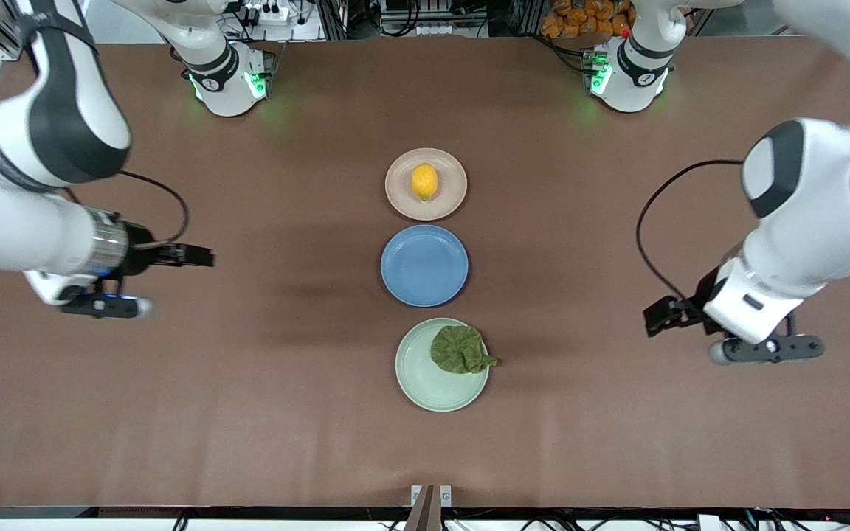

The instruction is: Place lemon and lettuce in plates

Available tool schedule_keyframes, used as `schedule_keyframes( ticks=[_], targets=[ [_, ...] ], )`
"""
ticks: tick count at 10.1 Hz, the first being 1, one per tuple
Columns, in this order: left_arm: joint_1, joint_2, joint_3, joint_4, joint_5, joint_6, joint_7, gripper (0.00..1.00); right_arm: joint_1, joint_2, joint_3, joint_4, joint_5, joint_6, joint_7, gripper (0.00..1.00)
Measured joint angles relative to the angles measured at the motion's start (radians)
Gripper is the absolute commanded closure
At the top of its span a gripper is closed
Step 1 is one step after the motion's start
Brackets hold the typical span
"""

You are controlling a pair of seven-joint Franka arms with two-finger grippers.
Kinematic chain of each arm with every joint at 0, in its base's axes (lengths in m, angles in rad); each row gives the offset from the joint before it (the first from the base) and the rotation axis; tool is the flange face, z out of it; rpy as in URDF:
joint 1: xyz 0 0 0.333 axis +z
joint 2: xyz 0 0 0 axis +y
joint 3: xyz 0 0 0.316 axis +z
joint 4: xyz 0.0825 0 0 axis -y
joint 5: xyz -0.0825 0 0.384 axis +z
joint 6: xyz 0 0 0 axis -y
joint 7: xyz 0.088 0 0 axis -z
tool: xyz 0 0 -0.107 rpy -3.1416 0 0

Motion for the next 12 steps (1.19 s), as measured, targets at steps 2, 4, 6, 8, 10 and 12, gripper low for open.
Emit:
schedule_keyframes(
  ticks=[2, 4, 6, 8, 10, 12],
  targets=[
    [0.031, -0.065, 0.0, -0.001, 0.0, -0.104, 0.017, 0.0, 0.003, -0.077, -0.026, 0.012, -0.052, -0.007, -0.002, 0.0],
    [0.056, -0.123, 0.001, -0.002, 0.0, -0.197, 0.034, 0.0, 0.009, -0.131, -0.042, 0.012, -0.062, -0.012, -0.001, 0.0],
    [0.083, -0.176, 0.001, -0.005, 0.0, -0.276, 0.044, 0.0, 0.033, -0.14, -0.079, 0.012, -0.077, -0.008, -0.001, 0.0],
    [0.091, -0.221, 0.0, -0.02, 0.0, -0.334, 0.045, 0.0, 0.047, -0.141, -0.099, 0.013, -0.081, -0.008, -0.001, 0.0],
    [0.091, -0.243, 0.0, -0.034, 0.0, -0.362, 0.045, 0.0, 0.049, -0.143, -0.101, 0.013, -0.081, -0.019, -0.001, 0.0],
    [0.094, -0.246, 0.0, -0.036, 0.0, -0.37, 0.045, 0.0, 0.054, -0.145, -0.101, 0.013, -0.081, -0.019, 0.0, 0.0]
  ],
)
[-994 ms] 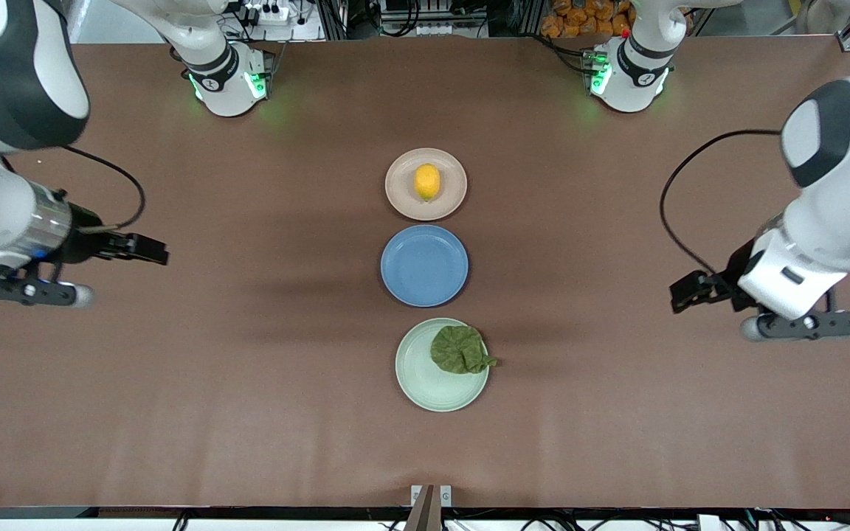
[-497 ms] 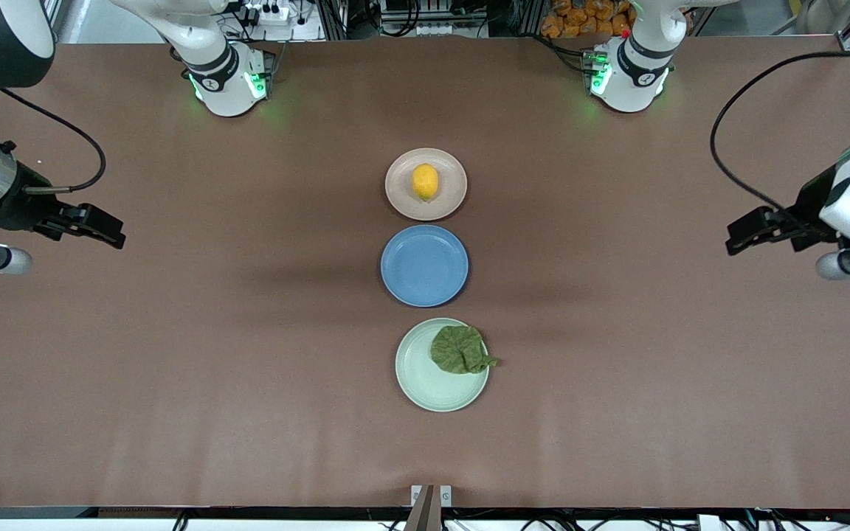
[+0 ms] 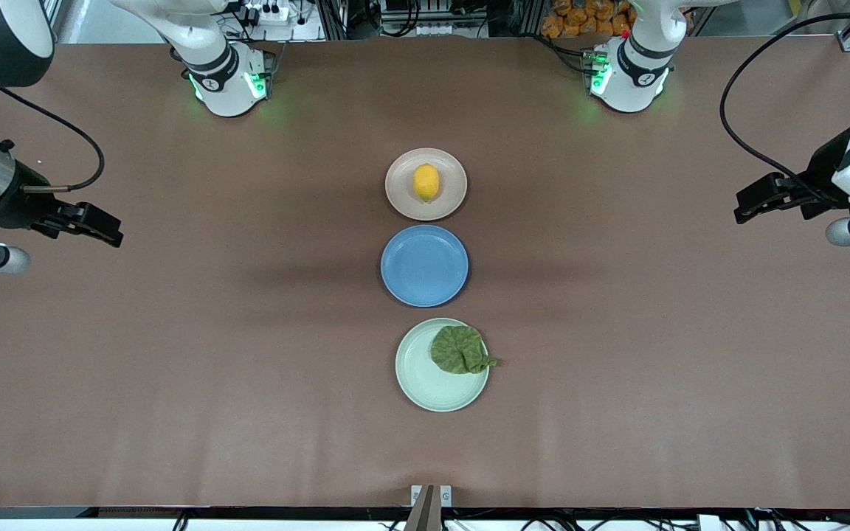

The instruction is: Place lemon and lettuce in plates

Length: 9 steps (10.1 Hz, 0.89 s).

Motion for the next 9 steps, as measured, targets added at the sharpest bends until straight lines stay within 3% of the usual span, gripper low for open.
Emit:
schedule_keyframes(
  ticks=[9],
  targets=[
    [0.049, -0.072, -0.001, -0.081, -0.022, 0.019, 0.0, 0.0, 0.057, -0.043, -0.063, -0.056, 0.013, 0.017, 0.008, 0.0]
  ],
)
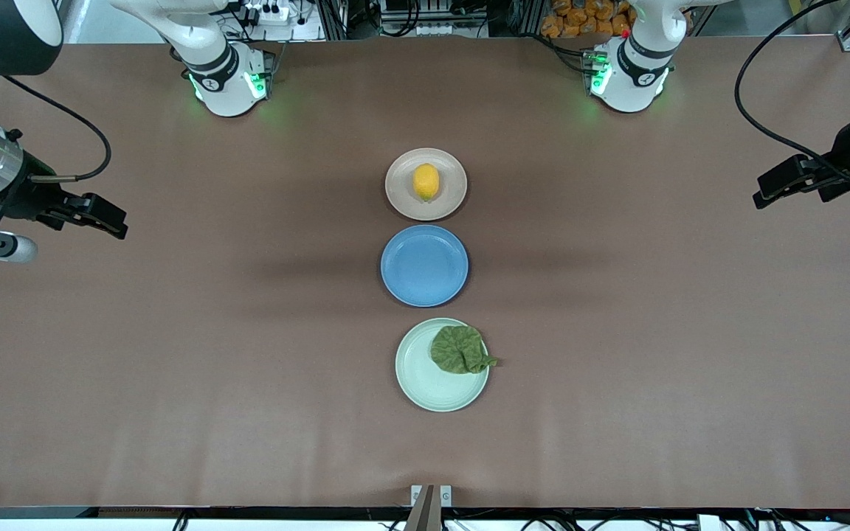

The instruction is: Place lemon and lettuce in plates

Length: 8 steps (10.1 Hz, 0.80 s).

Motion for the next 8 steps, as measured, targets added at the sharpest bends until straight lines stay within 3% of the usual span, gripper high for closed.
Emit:
schedule_keyframes(
  ticks=[4, 8],
  targets=[
    [0.0, -0.013, -0.015, -0.059, 0.0, 0.069, 0.0, 0.0, 0.048, -0.018, -0.064, -0.017, 0.01, 0.007, -0.004, 0.0],
    [0.0, -0.056, -0.018, -0.07, 0.0, 0.073, 0.0, 0.0, 0.056, -0.018, -0.07, -0.019, 0.013, 0.009, -0.01, 0.0]
  ],
)
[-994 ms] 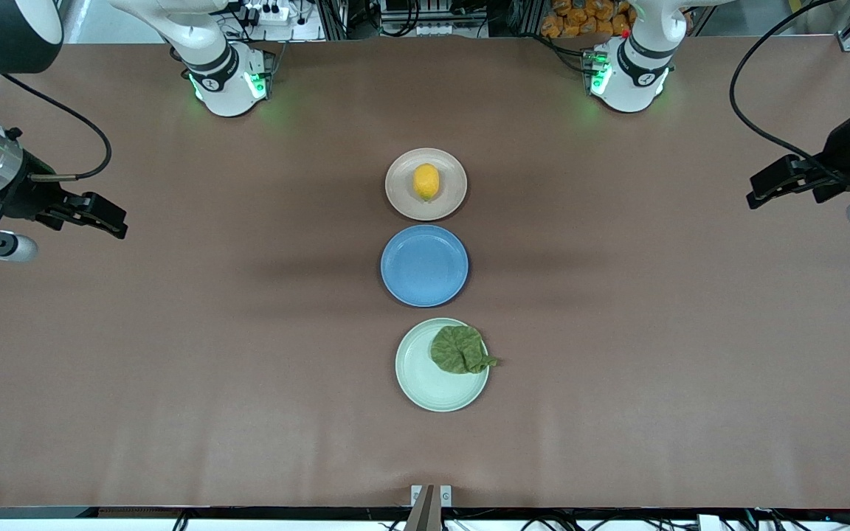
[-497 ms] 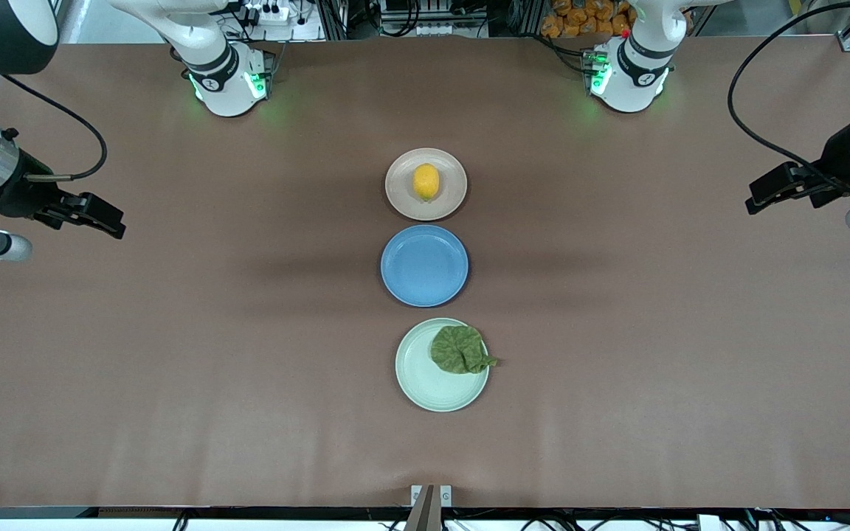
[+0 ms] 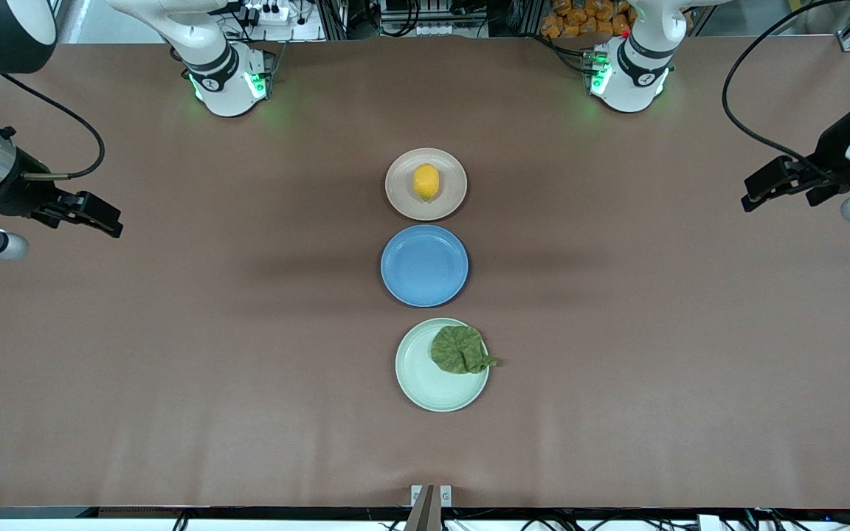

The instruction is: Place lemon and lettuce in plates

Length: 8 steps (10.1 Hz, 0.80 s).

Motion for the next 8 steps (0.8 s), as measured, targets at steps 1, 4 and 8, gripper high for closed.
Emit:
schedule_keyframes(
  ticks=[1, 4, 8],
  targets=[
    [0.0, -0.014, 0.0, 0.0, 0.0, -0.003, 0.0, 0.0, 0.004, 0.0, 0.002, 0.0, 0.0, 0.0, 0.0, 0.0],
    [0.009, -0.025, 0.005, -0.003, 0.0, -0.015, 0.0, 0.0, 0.009, 0.0, 0.002, 0.0, 0.0, 0.0, -0.038, 0.0],
    [0.009, -0.037, 0.004, 0.005, 0.0, -0.014, 0.0, 0.0, 0.01, 0.0, 0.005, 0.0, 0.001, 0.0, -0.123, 0.0]
  ],
)
